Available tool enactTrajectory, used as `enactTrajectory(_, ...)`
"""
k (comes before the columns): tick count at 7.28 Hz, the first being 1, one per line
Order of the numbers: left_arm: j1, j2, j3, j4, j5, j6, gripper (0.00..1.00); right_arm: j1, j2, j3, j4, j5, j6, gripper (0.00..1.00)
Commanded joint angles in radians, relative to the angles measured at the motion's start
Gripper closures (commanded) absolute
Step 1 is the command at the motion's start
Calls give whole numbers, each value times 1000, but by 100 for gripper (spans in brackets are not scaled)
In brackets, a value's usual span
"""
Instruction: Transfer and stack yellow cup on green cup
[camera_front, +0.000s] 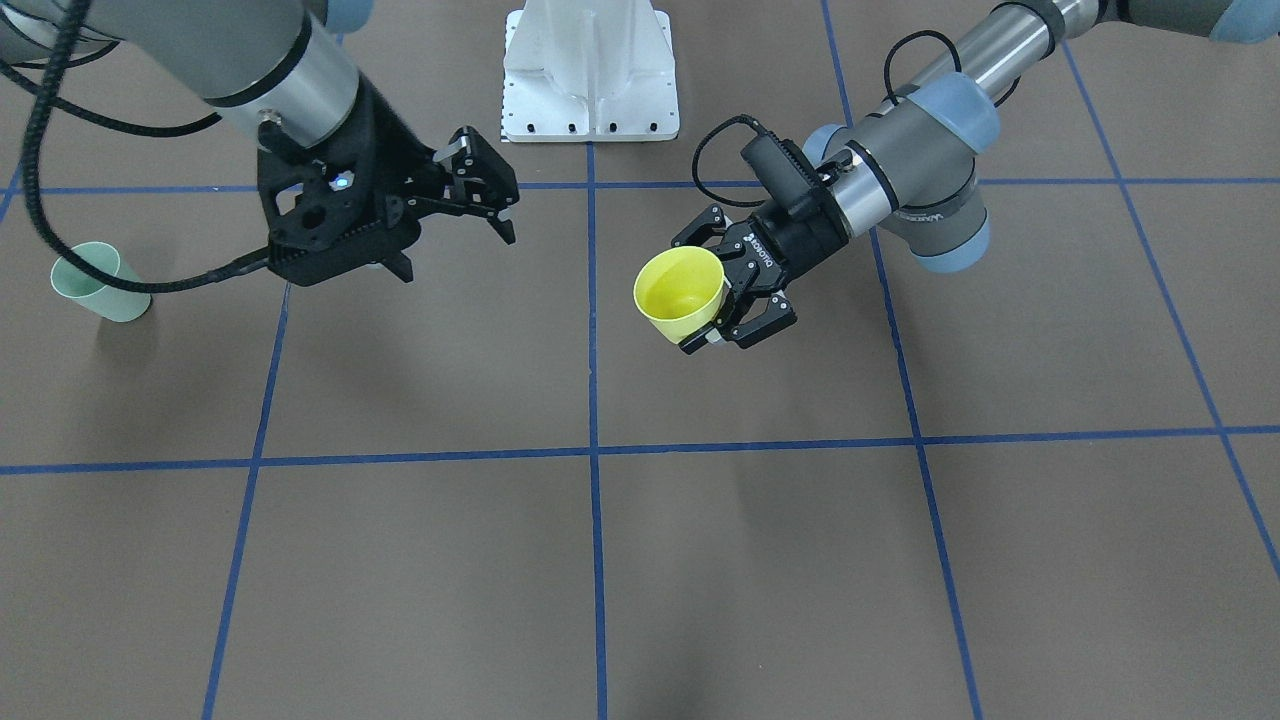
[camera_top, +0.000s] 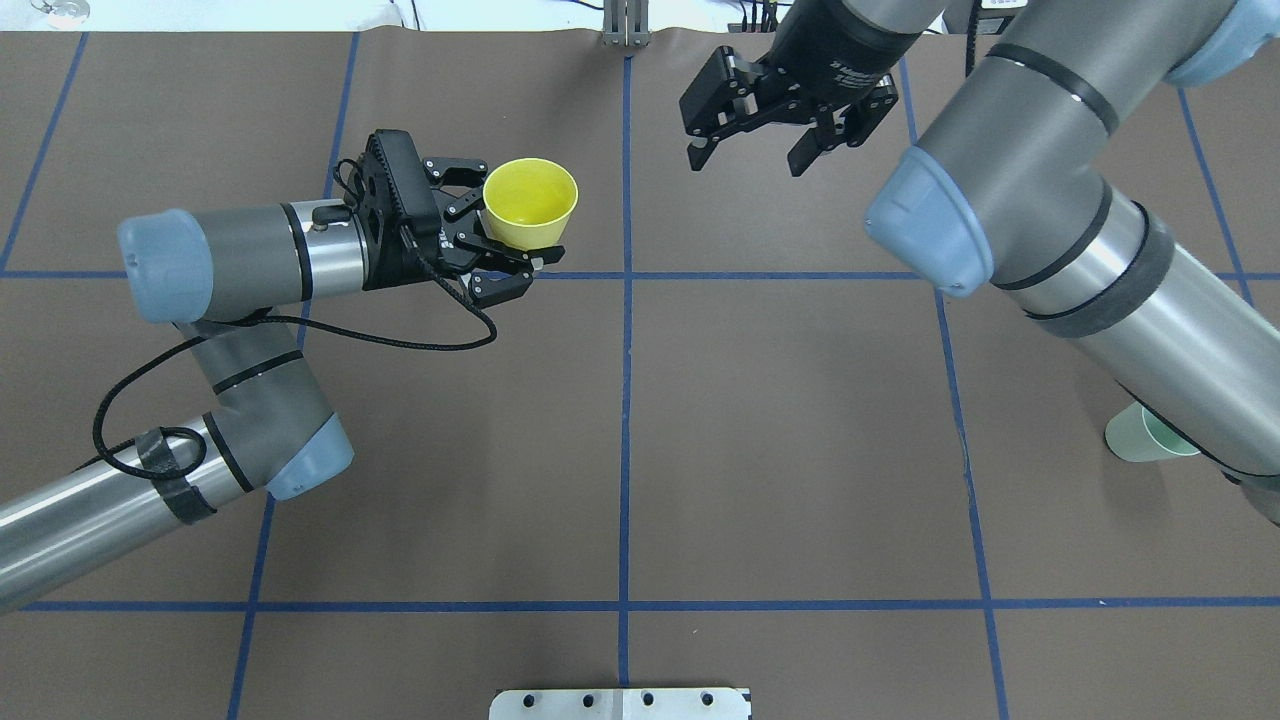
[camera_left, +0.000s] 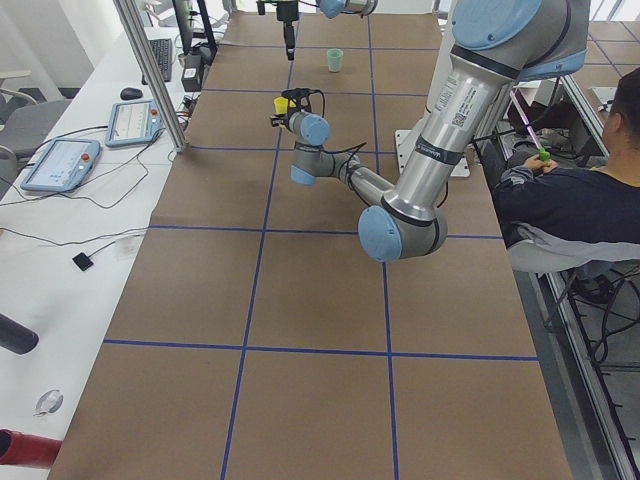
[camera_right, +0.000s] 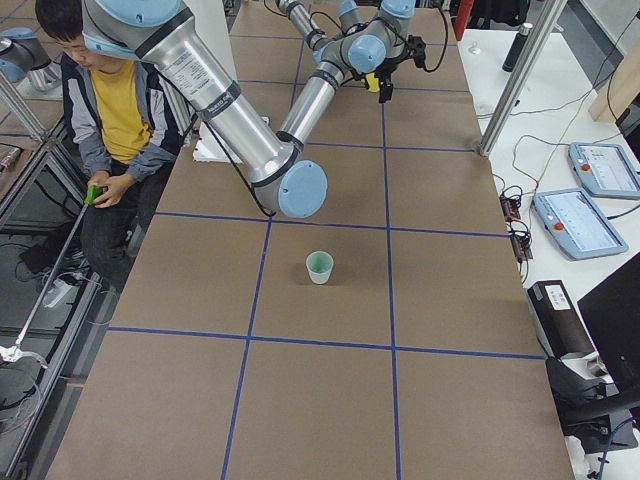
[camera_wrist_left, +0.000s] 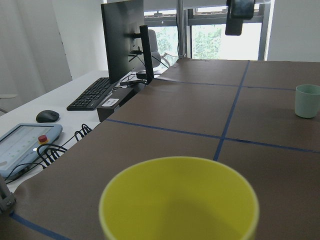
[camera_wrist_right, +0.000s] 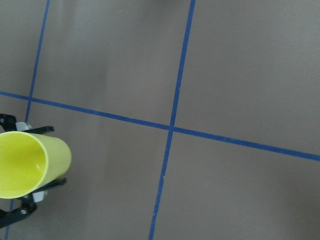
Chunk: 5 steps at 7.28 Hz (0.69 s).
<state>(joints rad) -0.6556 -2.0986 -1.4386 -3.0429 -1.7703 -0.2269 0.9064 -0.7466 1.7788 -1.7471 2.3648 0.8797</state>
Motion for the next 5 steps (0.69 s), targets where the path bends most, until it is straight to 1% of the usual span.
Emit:
enactTrajectory(1,30,0,18,-39,42,27,100,-56,103,-88,-25,-9,83,1)
enactTrajectory(2,36,2,18,-40,42,28,100,-79,136,-123,-25,-51,116,2)
enactTrajectory(3,37,5,18,-40,42,29,100,-107,141,-130,-23,-120,126,2)
enactTrajectory(4,48,6,17,-48,42,29,100,-112,154,-145,-23,-121,127,3)
enactTrajectory(5,57,11,18,-71,42,29,99,-125,185,-182,-23,-124,134,3)
